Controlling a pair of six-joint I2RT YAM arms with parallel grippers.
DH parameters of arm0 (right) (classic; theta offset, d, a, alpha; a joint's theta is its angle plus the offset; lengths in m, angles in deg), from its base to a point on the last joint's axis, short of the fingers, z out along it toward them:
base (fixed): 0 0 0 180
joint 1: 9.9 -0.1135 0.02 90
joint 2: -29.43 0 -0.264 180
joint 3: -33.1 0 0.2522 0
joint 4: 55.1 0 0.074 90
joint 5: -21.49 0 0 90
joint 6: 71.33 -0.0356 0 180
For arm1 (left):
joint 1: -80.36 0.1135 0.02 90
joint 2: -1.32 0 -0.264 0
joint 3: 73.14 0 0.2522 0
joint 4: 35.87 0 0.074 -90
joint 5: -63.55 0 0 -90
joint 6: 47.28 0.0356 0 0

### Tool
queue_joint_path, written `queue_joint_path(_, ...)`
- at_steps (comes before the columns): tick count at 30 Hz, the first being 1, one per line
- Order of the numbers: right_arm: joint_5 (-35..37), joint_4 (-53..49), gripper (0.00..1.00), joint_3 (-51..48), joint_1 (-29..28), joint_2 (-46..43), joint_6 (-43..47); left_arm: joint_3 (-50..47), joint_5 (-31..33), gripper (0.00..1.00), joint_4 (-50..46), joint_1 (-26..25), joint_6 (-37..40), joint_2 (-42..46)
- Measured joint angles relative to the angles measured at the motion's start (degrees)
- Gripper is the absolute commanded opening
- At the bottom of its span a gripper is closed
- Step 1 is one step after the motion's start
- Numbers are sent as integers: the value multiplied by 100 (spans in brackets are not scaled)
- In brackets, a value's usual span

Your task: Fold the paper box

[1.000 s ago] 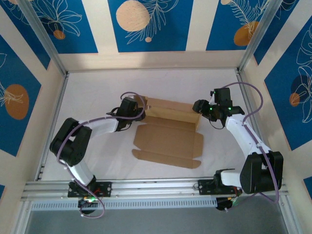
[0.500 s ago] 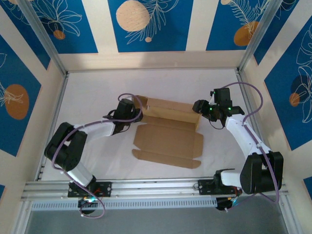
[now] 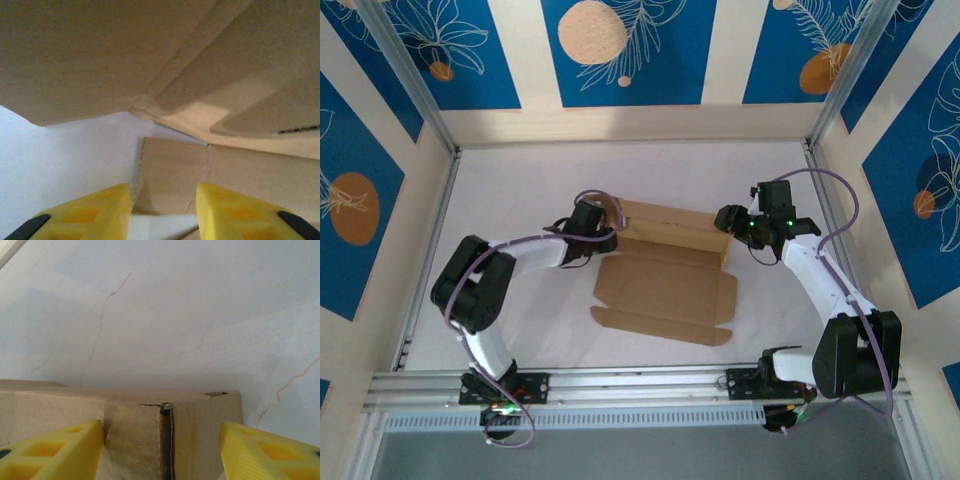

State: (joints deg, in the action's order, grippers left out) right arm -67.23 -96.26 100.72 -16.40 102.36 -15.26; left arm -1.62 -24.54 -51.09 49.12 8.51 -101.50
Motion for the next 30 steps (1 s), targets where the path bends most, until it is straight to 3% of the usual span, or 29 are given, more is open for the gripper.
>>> queue_joint_path(10,26,0,63,0,-101,4,2,645,0,45,-304,37,249,-422)
queue_joint_path(19,28,0,63,2,-155,4,68,643,227,64,-389,44,380,-590)
queue_joint_path(25,28,-2,63,2,-219,4,85,638,358,64,-216,63,487,-651)
queue_joint_path(30,26,-7,63,2,-229,4,85,636,37,57,44,138,461,-743)
